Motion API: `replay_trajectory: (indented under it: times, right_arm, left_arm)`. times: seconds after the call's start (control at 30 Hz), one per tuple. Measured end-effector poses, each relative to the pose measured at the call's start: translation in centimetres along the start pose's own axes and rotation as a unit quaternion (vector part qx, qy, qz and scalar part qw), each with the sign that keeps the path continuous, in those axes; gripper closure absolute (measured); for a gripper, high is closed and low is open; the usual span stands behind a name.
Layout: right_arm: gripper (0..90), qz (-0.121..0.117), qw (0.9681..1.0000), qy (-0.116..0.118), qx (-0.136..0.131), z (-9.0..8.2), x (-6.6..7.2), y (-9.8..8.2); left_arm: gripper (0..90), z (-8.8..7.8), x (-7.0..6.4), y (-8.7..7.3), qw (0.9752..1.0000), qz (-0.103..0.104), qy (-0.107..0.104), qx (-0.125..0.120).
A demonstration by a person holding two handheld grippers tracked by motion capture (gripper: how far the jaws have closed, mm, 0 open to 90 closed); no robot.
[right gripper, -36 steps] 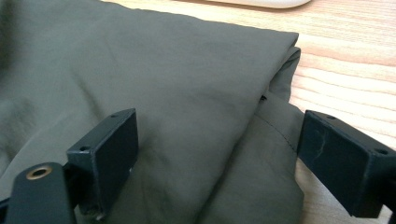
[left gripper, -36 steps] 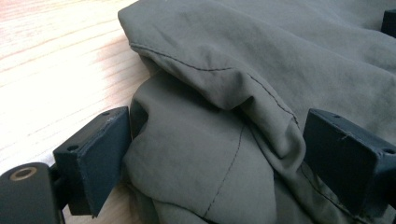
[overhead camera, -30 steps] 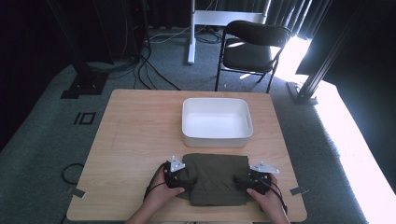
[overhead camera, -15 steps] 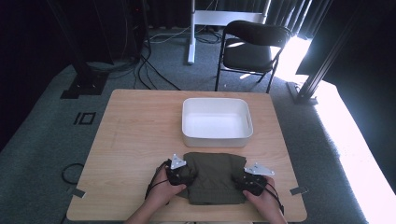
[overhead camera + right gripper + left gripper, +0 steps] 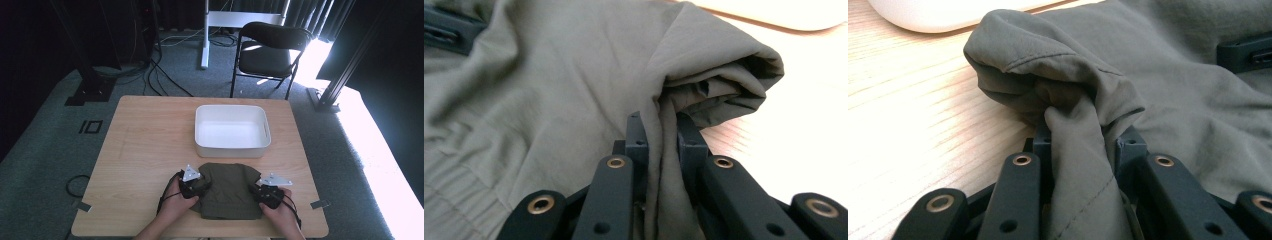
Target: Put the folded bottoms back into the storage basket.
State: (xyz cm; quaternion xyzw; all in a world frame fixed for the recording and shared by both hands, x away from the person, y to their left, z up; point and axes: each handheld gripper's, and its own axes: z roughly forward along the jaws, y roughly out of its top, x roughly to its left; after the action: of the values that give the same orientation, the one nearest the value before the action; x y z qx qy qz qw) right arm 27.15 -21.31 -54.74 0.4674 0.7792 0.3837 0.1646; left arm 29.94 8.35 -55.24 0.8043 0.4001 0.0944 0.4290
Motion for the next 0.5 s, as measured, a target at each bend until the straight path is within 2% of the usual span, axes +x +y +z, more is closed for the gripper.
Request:
replay_trajectory:
  times: [0.17, 0.27, 0.33, 0.5]
  right_arm:
    - [81.3, 0.015, 0.9996, 0.017, -0.019, -1.3, -0.2, 0.7]
    - [81.3, 0.021, 0.9991, 0.025, -0.029, -1.9, -0.2, 1.1]
    - [81.4, 0.015, 0.9990, 0.024, -0.034, -2.3, -0.1, 1.3]
    - [81.4, 0.020, 0.9978, 0.034, -0.054, -3.7, 0.1, 2.2]
  left_arm:
    - [74.0, -0.6, 0.1, 0.6, 0.9996, -0.012, -0.022, -0.010]
    - [74.2, -1.0, 0.0, 1.0, 0.9996, -0.009, -0.024, -0.012]
    - [74.2, -1.3, 0.0, 1.3, 0.9995, -0.007, -0.026, -0.015]
    - [74.5, -2.1, -0.2, 2.0, 0.9991, -0.006, -0.033, -0.026]
